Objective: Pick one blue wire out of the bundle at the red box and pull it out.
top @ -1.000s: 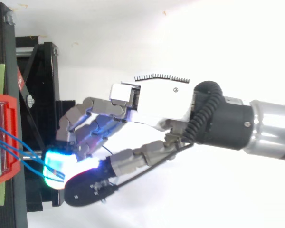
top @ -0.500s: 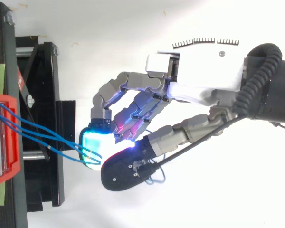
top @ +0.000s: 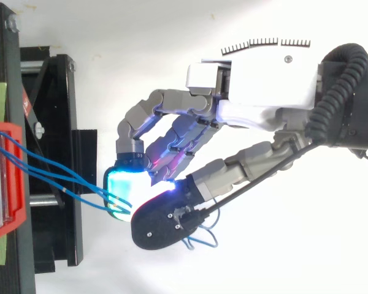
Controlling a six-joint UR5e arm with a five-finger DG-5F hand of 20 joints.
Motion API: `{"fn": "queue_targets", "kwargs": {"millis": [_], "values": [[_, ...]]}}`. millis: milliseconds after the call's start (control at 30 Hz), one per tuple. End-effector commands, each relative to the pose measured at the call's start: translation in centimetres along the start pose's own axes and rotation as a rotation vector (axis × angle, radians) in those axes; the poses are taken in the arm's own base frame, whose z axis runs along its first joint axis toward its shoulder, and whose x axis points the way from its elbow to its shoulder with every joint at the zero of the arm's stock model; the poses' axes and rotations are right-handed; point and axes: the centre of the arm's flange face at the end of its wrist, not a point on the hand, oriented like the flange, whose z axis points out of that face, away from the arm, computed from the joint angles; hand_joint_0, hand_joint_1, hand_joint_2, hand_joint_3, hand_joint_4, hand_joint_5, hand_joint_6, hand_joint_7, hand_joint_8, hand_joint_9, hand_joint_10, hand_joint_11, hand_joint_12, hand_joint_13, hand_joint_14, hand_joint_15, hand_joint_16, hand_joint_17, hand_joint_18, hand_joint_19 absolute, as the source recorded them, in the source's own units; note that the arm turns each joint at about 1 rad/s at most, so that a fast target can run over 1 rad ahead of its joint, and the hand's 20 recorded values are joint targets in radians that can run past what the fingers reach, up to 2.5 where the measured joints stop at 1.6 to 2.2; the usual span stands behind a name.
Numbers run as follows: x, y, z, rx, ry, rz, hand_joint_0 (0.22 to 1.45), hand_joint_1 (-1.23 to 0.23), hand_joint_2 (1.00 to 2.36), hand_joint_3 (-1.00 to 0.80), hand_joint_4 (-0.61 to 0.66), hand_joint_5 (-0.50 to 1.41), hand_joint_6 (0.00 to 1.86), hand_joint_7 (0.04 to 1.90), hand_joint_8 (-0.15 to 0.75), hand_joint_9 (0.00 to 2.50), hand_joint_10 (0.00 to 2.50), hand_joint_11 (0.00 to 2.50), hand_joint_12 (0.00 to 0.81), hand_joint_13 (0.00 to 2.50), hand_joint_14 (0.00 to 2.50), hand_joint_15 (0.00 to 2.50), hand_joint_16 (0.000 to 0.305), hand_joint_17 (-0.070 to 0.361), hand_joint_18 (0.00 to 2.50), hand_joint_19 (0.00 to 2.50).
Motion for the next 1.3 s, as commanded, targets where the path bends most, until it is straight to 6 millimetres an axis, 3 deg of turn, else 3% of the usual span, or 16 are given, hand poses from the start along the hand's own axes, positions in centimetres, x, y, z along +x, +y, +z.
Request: {"fn": "queue_targets", "kwargs": {"millis": [0,167,233,367,433,500,533,567,733,833,900,933,1000,1067,1167,1267], "values": [[-0.02,0.05,0.01,0.0,0.001,0.0,0.69,-0.78,1.01,-0.21,-0.02,-0.19,0.94,1.02,0.332,0.86,0.01,0.36,0.394,0.9,0.01,0.38,0.05,0.113,0.72,0.35],[0.04,0.14,-0.03,-0.001,0.007,0.0,0.65,-0.79,1.01,-0.29,-0.08,-0.15,0.92,1.13,0.256,0.98,0.0,0.27,0.376,0.97,0.01,0.38,0.046,0.104,0.74,0.36],[0.06,0.04,0.01,0.0,0.008,0.002,0.66,-0.84,1.02,-0.22,-0.13,-0.14,0.92,1.16,0.236,1.01,0.0,0.26,0.377,0.99,0.01,0.37,0.045,0.102,0.76,0.35],[0.07,0.22,-0.01,-0.003,0.009,0.002,0.77,-0.87,1.01,0.04,-0.23,-0.13,0.96,1.41,0.25,1.05,0.01,0.27,0.377,1.03,0.01,0.39,0.045,0.102,0.78,0.39],[0.11,0.19,0.04,-0.003,0.012,0.002,0.75,-0.87,1.01,0.0,-0.28,-0.13,0.96,1.31,0.244,1.06,0.0,0.23,0.376,1.04,0.01,0.37,0.047,0.105,0.8,0.36],[0.19,0.39,0.07,-0.005,0.018,0.004,0.68,-0.9,1.0,-0.12,-0.22,-0.13,0.95,1.1,0.225,1.06,0.0,0.09,0.386,1.04,0.01,0.32,0.052,0.117,0.81,0.31],[0.19,0.39,0.07,-0.005,0.018,0.004,0.67,-0.91,1.0,-0.14,-0.2,-0.13,0.94,1.13,0.226,1.06,0.0,0.08,0.388,1.04,0.01,0.31,0.052,0.117,0.81,0.32],[0.21,0.41,0.08,-0.006,0.02,0.005,0.63,-0.88,1.01,-0.19,-0.2,-0.13,0.94,0.99,0.217,1.05,0.0,0.02,0.387,1.01,0.01,0.3,0.053,0.118,0.79,0.32],[0.23,0.4,0.08,-0.006,0.021,0.008,0.6,-0.82,1.01,-0.28,-0.13,-0.13,0.9,1.1,0.197,0.99,0.0,0.0,0.367,0.93,0.01,0.28,0.049,0.11,0.74,0.32],[0.27,0.49,0.03,-0.006,0.026,0.006,0.66,-0.86,1.02,-0.17,-0.16,-0.13,0.92,1.17,0.199,0.95,0.0,0.03,0.366,0.91,0.01,0.29,0.046,0.104,0.73,0.31],[0.42,0.38,0.07,-0.004,0.032,0.006,0.74,-0.88,1.02,-0.03,-0.22,-0.13,0.94,1.37,0.206,0.97,0.0,0.06,0.359,0.94,0.01,0.31,0.044,0.1,0.73,0.33],[0.33,0.38,0.07,-0.004,0.032,0.007,0.74,-0.88,1.02,-0.02,-0.22,-0.13,0.94,1.39,0.208,0.97,0.0,0.06,0.359,0.94,0.01,0.31,0.044,0.1,0.74,0.33],[0.36,0.38,0.07,-0.004,0.035,0.007,0.71,-0.93,1.01,-0.06,-0.28,-0.12,0.95,1.21,0.206,1.0,0.0,0.0,0.366,0.95,0.01,0.27,0.048,0.109,0.77,0.29],[0.39,0.5,0.04,-0.007,0.038,0.008,0.65,-0.94,1.01,-0.15,-0.21,-0.11,0.92,1.15,0.199,1.01,0.0,0.0,0.361,0.93,0.01,0.24,0.05,0.114,0.77,0.28],[0.46,0.4,0.09,-0.006,0.044,0.011,0.59,-0.92,1.01,-0.2,-0.21,-0.1,0.91,1.03,0.198,1.02,0.0,0.0,0.357,0.91,0.01,0.18,0.053,0.119,0.77,0.26],[0.45,0.39,0.08,-0.004,0.044,0.015,0.56,-0.88,1.01,-0.2,-0.18,-0.08,0.85,1.03,0.196,1.01,0.0,0.0,0.358,0.87,0.0,0.14,0.055,0.123,0.77,0.24]]}}
